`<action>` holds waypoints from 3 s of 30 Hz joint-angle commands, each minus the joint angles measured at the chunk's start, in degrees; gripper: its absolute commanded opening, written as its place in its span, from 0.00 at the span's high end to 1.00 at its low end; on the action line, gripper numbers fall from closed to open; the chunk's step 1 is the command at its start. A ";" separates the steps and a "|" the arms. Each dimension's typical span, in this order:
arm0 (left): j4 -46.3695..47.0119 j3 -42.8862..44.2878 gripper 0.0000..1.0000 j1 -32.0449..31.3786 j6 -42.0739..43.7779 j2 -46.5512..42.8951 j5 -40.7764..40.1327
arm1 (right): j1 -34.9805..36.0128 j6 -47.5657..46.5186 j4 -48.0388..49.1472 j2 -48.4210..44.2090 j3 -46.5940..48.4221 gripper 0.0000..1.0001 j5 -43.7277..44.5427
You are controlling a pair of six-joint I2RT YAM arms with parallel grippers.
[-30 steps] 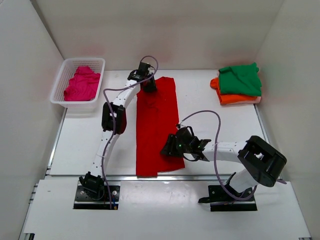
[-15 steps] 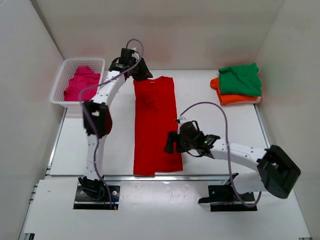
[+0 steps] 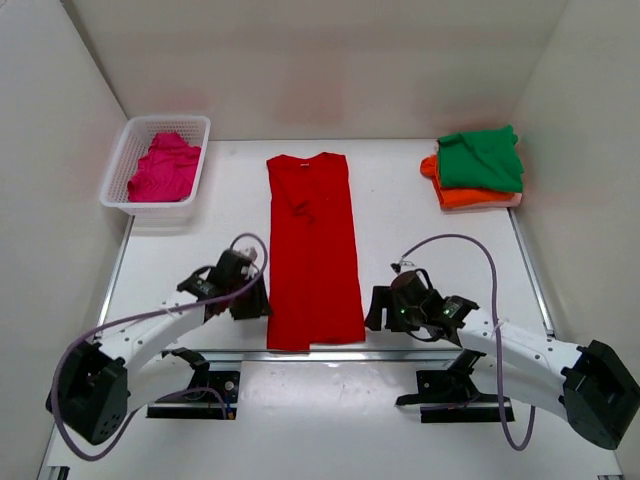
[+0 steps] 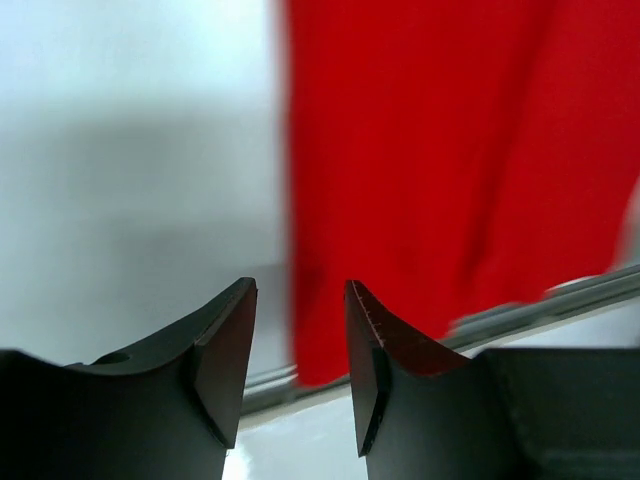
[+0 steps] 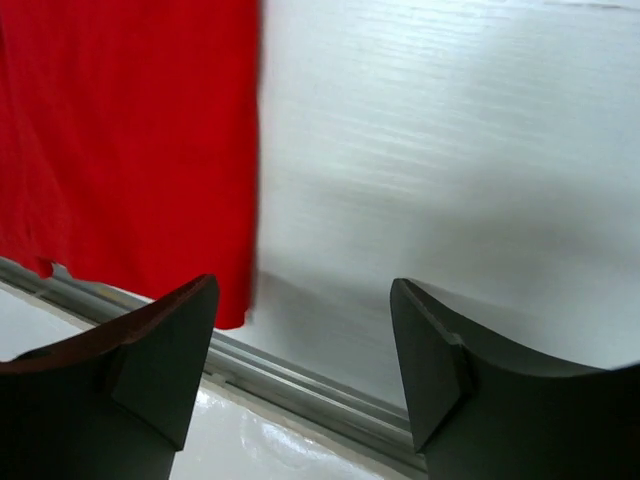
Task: Fold and stack the t-shirts
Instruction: Rotate the tshirt 90 degrees, then grab the bottom of the folded rectangular tshirt with both arms, then fold the folded rectangular tshirt in 1/3 of the way, then grab one side of the 2/3 rectangular tshirt with both arms
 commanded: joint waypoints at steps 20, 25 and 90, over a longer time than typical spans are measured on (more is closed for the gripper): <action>3.97 -15.27 0.49 -9.24 -12.09 -11.32 4.64 | 14.84 14.29 7.66 14.60 2.50 0.80 0.76; 2.32 -11.50 1.00 -8.37 -11.39 -11.92 6.40 | 13.61 9.47 3.37 14.08 6.27 1.00 -2.83; 34.82 -4.10 0.45 7.46 -18.77 15.22 -6.78 | -17.42 -0.31 20.40 33.41 21.84 0.36 -5.74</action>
